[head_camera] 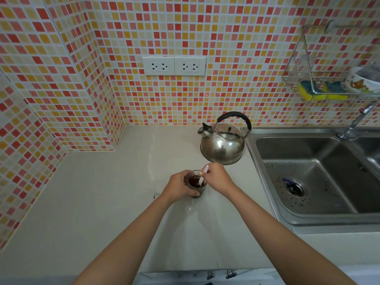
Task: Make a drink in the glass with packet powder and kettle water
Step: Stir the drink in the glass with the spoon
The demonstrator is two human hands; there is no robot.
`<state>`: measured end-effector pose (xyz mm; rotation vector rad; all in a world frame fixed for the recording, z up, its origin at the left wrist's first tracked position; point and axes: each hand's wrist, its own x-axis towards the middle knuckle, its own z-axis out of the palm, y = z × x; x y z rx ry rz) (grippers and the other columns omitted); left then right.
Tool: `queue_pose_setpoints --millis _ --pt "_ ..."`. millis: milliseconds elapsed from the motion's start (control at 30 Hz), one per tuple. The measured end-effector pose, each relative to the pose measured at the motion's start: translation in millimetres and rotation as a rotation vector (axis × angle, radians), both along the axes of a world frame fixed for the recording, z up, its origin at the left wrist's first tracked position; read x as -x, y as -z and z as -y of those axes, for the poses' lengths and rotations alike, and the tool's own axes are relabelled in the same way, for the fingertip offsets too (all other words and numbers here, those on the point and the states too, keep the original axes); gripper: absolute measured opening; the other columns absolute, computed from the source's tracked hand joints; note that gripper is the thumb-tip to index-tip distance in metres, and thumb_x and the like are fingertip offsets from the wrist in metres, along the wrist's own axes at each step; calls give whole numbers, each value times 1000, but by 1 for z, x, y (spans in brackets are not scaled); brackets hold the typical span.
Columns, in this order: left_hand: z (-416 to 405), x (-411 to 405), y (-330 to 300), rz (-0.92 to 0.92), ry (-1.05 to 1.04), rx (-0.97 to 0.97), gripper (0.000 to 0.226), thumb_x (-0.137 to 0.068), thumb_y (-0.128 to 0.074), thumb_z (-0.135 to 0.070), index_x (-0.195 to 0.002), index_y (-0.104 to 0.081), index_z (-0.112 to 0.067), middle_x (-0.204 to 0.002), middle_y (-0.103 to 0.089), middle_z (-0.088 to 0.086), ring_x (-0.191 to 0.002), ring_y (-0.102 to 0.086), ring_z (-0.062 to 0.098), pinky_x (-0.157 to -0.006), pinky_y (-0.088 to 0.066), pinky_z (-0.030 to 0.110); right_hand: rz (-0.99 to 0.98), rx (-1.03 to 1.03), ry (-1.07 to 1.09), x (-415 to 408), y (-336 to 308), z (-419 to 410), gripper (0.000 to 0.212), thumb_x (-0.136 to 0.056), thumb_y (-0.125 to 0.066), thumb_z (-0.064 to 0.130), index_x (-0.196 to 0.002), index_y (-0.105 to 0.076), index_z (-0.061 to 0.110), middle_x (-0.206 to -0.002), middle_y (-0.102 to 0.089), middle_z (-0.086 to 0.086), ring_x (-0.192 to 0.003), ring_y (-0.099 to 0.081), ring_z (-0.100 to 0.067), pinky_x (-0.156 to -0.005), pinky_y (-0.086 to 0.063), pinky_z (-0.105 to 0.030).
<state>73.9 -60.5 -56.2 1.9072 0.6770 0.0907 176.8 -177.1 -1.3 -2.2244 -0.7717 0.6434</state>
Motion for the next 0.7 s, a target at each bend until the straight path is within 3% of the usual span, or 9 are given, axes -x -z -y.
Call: queue_pose_setpoints --millis 167,267,300,400,500,600,700 --pt "0 0 0 7 -1 11 64 -52 -89 -9 -111 -67 -21 -102 -72 -3 -96 -67 16 -86 -55 29 -7 -74 -13 6 1 -3 19 -89 -55 7 -88 -73 1 -68 -65 -7 -64 -58 -22 -66 -47 -31" --pt "0 0 1 1 -7 21 64 -51 -89 -10 -110 -67 -20 -102 -72 -2 -97 -66 16 -86 -54 28 84 -12 -27 -1 0 -1 19 -85 -54 4 -88 -69 -8 -83 -68 -27 -82 -63 -42 -72 -54 -44" --pt "0 0 1 -2 -6 23 63 -50 -89 -11 -109 -67 -20 -102 -71 -2 -98 -66 17 -87 -54 29 76 -7 -13 -1 0 0 18 -84 -54 2 -85 -68 -10 -78 -69 -25 -82 -64 -42 -71 -54 -43" --pt "-1 0 2 3 -10 22 60 -46 -88 -16 -103 -68 -21 -101 -72 -1 -99 -67 21 -89 -56 36 -42 -27 65 3 1 0 24 -86 -53 2 -69 -70 2 -56 -62 1 -60 -61 -21 -67 -51 -31" --pt "-1 0 3 4 -12 21 61 -48 -88 -13 -105 -67 -19 -103 -72 2 -99 -67 23 -89 -56 36 -149 -106 210 5 2 -1 30 -87 -56 5 -59 -65 13 -51 -61 1 -46 -55 -11 -66 -53 -31" --pt "0 0 2 6 -22 23 60 -49 -88 -12 -105 -67 -19 -103 -72 2 -100 -67 23 -89 -55 36 -223 -219 328 1 -7 2 24 -87 -58 4 -65 -67 8 -51 -59 -2 -39 -51 -7 -46 -42 -20" --pt "0 0 3 11 -23 14 59 -48 -88 -14 -102 -68 -20 -102 -72 4 -99 -67 25 -86 -55 38 -196 -282 288 -2 -17 8 14 -87 -59 5 -80 -70 0 -57 -60 -1 -38 -50 -4 -46 -43 -19"
